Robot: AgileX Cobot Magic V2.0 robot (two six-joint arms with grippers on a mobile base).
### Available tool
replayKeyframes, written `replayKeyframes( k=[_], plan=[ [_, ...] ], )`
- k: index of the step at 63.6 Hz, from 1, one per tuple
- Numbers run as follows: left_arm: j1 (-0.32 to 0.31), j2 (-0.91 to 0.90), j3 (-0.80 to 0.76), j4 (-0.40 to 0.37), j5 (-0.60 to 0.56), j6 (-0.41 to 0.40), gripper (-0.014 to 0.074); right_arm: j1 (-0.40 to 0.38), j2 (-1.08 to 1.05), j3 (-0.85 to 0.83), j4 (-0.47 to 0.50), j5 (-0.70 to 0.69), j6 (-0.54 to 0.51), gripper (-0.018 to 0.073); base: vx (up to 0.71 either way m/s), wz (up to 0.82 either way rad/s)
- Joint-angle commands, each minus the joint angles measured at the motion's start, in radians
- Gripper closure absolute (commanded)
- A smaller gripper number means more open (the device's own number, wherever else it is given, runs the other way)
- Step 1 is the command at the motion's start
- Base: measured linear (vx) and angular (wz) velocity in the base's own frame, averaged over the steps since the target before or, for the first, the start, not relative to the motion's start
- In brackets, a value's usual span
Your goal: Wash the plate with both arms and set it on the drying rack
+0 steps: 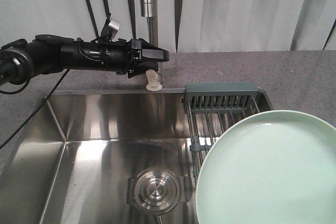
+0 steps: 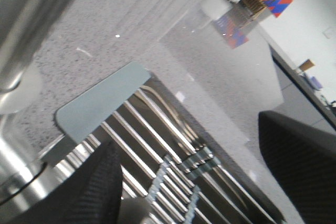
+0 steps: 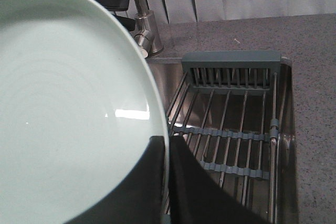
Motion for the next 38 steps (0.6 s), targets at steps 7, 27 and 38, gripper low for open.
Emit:
replayKeyframes(
  k=[7, 27, 38],
  plan=[
    [0.055, -0.079, -0.077, -0.045, 0.098, -0.107, 0.0167, -0.003, 0.013, -0.026, 0.005, -0.083, 0.0, 0.0564, 0.0, 0.0],
    [0.175, -0.135, -0.103, 0.308, 0.136, -0.355, 0.0574, -0.003, 0.013, -0.026, 0.005, -0.083, 0.0, 0.0564, 0.0, 0.0],
    [0.205, -0.247, -0.103, 0.534, 0.136, -0.397, 0.0604, -0.003, 0.013, -0.026, 0.005, -0.083, 0.0, 0.0564, 0.0, 0.0]
  ],
)
